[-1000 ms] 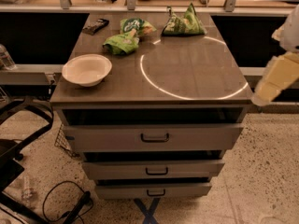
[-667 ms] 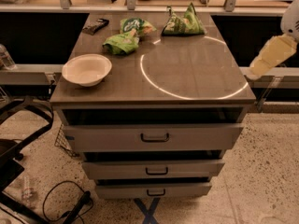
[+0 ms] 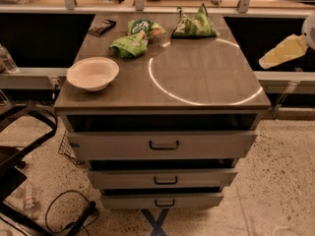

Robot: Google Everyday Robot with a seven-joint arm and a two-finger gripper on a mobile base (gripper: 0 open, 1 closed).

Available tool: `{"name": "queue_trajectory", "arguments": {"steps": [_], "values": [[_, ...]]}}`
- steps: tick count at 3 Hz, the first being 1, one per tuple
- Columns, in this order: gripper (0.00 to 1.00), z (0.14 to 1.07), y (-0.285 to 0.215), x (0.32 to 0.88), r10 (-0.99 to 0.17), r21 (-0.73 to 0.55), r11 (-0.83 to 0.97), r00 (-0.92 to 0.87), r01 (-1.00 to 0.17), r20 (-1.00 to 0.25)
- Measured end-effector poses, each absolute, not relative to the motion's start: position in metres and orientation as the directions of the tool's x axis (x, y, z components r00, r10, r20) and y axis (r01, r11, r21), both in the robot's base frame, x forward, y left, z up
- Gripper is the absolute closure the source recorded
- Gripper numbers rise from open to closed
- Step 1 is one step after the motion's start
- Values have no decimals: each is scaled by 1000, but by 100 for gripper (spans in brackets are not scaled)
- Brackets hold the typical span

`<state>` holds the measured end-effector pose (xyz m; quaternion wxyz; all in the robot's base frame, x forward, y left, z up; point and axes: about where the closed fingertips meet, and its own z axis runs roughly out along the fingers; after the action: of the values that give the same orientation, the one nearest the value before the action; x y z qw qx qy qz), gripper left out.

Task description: Move green jalapeno chip bag near paper bowl

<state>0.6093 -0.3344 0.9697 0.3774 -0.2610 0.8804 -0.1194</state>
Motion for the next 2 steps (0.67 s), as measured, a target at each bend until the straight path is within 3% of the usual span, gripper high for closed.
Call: {"name": "queue_trajectory", "arguments": {"steps": [2], "values": [[0, 987, -333, 624, -542, -426, 841, -517, -335, -663]]}}
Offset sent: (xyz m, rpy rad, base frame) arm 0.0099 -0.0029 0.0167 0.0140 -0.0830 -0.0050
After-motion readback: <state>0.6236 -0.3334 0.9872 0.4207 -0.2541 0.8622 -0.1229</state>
